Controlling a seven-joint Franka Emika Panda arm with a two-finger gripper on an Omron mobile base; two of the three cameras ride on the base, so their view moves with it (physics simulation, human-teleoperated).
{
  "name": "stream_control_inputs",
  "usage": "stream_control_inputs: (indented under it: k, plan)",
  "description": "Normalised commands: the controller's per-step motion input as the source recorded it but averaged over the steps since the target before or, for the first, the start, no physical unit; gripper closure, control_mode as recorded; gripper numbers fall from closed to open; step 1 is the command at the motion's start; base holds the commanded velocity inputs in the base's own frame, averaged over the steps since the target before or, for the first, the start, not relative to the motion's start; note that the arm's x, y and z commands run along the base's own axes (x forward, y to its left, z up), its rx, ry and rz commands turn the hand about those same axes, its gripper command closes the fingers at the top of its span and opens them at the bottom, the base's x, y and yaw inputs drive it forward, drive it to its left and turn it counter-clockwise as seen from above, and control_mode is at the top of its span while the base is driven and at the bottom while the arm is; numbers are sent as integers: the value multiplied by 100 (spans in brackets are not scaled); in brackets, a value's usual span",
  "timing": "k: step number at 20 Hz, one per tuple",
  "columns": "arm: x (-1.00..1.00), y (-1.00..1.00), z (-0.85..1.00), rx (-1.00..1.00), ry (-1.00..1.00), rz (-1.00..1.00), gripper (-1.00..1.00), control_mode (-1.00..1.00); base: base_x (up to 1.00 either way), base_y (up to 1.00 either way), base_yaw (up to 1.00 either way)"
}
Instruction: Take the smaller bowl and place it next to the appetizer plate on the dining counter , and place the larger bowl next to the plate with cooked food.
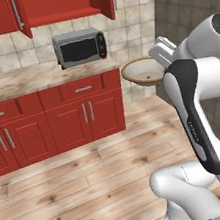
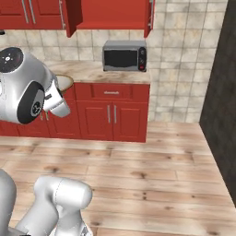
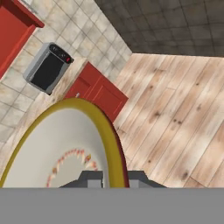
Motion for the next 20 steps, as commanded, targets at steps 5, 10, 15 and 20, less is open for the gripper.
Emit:
stream_control_inputs:
  k: [5,10,15,20]
  plan:
    - [0,0,0,0,0,0,100,100,-100,-35,0]
    - [0,0,0,0,0,0,100,100,-100,-32,0]
    - [0,0,0,0,0,0,100,100,-100,-48,-2]
    - [0,0,0,0,0,0,100,100,-51,-100,-6]
